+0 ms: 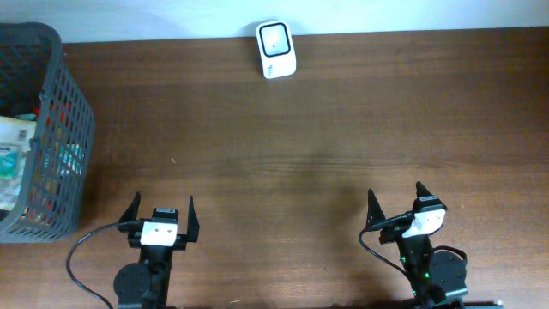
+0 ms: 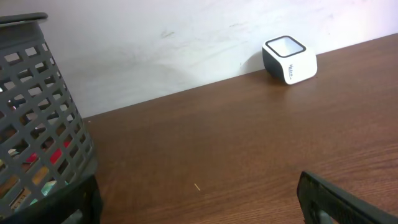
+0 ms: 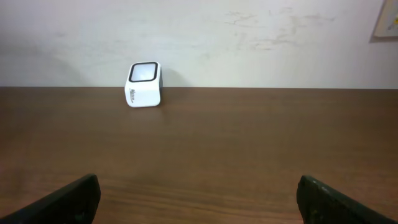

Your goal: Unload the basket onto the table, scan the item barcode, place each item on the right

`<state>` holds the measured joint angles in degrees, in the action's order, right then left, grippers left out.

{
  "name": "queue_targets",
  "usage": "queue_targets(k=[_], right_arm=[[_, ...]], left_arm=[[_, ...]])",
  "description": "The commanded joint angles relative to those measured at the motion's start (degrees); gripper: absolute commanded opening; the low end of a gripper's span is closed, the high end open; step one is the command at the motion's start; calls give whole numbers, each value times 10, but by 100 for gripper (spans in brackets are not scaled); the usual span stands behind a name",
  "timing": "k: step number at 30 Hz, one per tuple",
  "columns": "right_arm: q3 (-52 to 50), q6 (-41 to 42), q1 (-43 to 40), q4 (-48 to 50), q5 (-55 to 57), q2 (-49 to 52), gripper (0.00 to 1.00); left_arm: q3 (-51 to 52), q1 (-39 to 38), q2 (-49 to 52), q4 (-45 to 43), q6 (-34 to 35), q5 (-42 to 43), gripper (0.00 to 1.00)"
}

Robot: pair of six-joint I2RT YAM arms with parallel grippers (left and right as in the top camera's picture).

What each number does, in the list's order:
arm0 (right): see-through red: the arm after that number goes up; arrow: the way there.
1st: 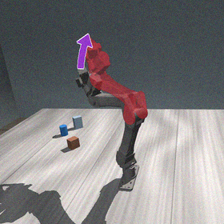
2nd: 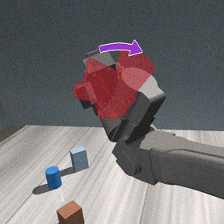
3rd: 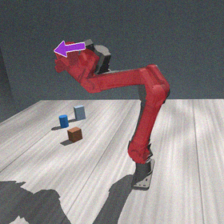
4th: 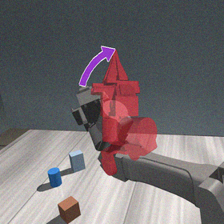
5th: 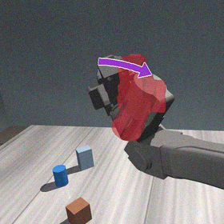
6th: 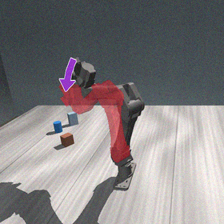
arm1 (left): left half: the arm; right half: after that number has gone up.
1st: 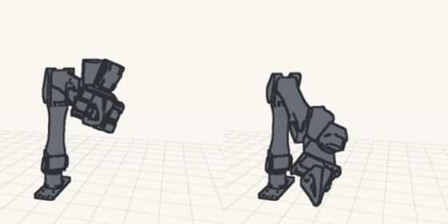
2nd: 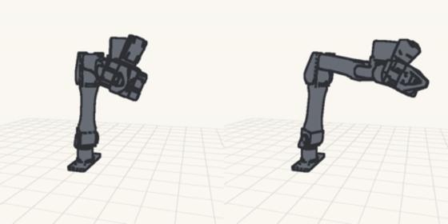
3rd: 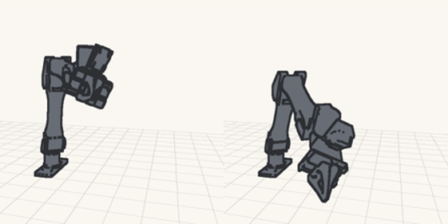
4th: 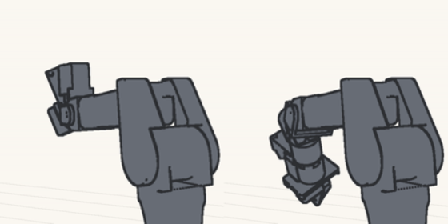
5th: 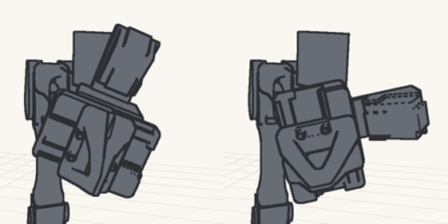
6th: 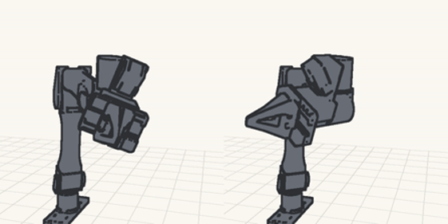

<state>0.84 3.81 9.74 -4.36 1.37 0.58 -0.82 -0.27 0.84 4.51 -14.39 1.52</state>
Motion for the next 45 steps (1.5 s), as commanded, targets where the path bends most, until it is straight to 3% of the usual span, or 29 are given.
queue_targets(k=[1,6,12,15,20,22,26,28,31,32,35,38,41,42,45], right_arm=[[-5,-4,4,1,-1,-4,99],[-5,-4,4,1,-1,-4,99],[-5,-4,4,1,-1,-4,99],[-5,-4,4,1,-1,-4,99],[-5,-4,4,1,-1,-4,99],[-5,-4,4,1,-1,-4,99],[-5,-4,4,1,-1,-4,99],[-5,-4,4,1,-1,-4,99],[-5,-4,4,1,-1,-4,99],[-5,-4,4,1,-1,-4,99],[-5,-4,4,1,-1,-4,99],[-5,-4,4,1,-1,-4,99],[-5,-4,4,1,-1,-4,99],[-5,-4,4,1,-1,-4,99],[-5,-4,4,1,-1,-4,99]], left_arm=[[3,-2,-5,1,0,6,99],[-39,-2,15,3,32,6,99],[-309,-2,274,66,62,53,99],[-500,-2,427,191,91,79,99],[-942,-2,724,572,92,82,99],[-1026,-2,782,642,92,82,99],[-1042,-3,857,642,92,67,99],[-1067,26,857,598,140,18,99],[-1150,129,857,586,154,-9,99],[-1165,198,857,578,156,-40,99],[-1161,315,886,581,170,-99,99],[-1131,363,947,580,169,-100,98],[-1119,372,1022,577,93,-104,98],[-1117,372,1059,577,33,-105,86],[-1117,372,1126,576,5,-131,84]])
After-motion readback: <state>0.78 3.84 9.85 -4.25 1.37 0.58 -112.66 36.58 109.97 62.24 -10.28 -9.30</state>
